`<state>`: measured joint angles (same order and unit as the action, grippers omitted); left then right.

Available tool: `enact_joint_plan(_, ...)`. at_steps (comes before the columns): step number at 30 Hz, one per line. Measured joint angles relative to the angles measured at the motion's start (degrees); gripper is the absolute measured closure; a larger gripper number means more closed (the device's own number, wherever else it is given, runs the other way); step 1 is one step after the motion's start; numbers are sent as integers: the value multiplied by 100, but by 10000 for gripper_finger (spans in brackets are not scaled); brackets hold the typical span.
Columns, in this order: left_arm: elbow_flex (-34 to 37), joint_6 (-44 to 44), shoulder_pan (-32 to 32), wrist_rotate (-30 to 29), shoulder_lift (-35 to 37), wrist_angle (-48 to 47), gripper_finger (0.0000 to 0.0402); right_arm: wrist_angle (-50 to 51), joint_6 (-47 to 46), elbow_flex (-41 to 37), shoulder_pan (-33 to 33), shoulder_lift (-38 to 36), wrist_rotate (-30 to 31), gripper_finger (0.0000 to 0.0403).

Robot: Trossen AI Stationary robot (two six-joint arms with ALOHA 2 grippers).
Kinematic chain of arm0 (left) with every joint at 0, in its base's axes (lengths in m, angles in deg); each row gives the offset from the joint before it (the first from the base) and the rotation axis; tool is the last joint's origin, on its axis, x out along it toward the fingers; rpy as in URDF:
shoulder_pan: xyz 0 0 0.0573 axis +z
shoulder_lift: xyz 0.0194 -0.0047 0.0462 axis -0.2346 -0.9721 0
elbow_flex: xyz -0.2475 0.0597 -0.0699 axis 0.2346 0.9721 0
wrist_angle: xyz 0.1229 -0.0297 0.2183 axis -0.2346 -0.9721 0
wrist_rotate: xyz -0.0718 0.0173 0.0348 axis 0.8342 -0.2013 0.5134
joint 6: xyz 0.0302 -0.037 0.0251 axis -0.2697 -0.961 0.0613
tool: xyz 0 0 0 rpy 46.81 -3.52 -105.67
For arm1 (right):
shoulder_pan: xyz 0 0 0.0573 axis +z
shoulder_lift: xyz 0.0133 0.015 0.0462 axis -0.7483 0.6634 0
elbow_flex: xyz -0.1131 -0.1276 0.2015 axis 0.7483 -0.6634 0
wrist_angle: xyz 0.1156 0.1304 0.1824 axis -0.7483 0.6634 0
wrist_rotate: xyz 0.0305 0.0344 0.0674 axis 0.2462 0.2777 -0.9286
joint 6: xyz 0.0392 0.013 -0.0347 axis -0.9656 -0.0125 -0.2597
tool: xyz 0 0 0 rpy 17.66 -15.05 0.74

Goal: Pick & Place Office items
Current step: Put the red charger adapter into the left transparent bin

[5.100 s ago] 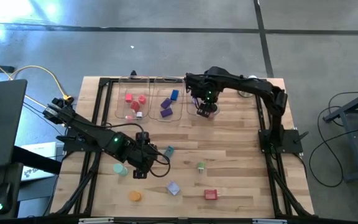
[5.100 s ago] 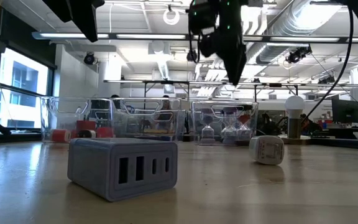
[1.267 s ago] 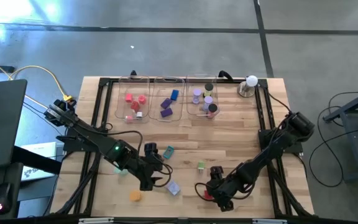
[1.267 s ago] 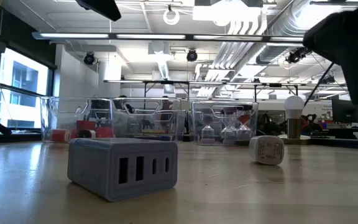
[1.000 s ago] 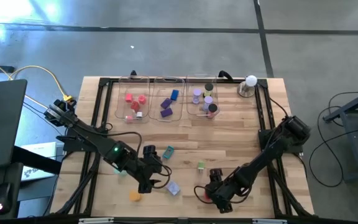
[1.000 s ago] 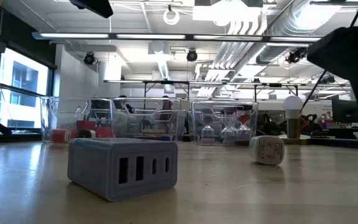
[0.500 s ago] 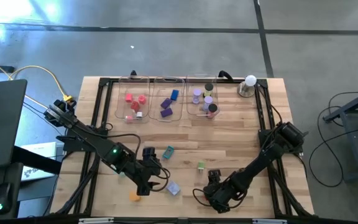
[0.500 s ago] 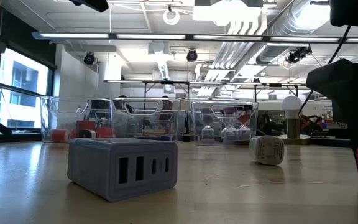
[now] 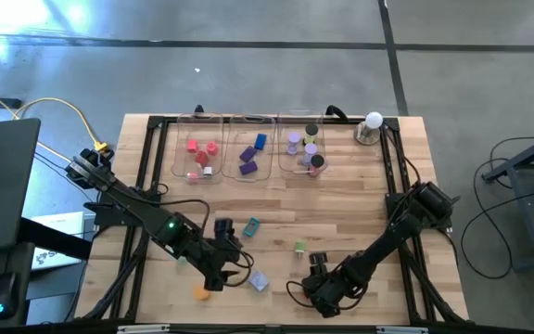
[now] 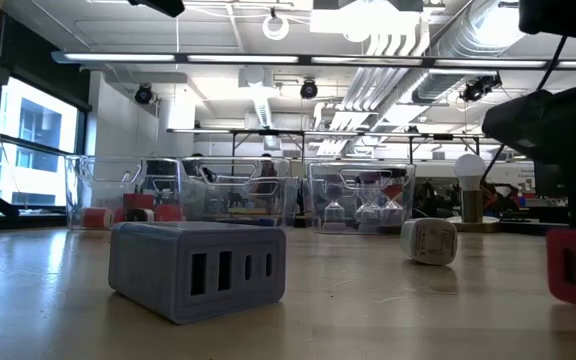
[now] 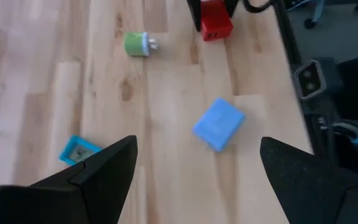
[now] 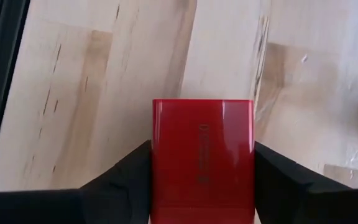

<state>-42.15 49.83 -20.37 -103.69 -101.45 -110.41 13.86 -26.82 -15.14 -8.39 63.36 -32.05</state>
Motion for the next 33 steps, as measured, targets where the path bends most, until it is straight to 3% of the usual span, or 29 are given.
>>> enact_joint_plan(4,0,412,36,-154,0,-4,70,80,-187,0,-28,-41,308,207)
enact_joint_plan(8,0,1001,83,-117,0,-17,70,652,-713,-7,-225,-220,224,207)
enact_joint_plan(11,0,1396,124,-123,9,-163,70,1321,-923,-55,-427,-503,231,207)
enact_joint_plan(16,0,1975,351,-157,15,-557,70,1577,-925,-28,-821,-1217,541,207)
enact_joint_plan(24,0,2056,858,-165,20,-748,70,133,457,-28,-1351,-1994,401,207)
enact_joint_plan(28,2,1608,897,-287,145,-1232,70,-851,1295,-26,-1570,-2016,-251,207)
enact_joint_plan(33,2,1310,477,-948,615,-1401,70,-1453,1787,-22,-1856,-1967,-997,207)
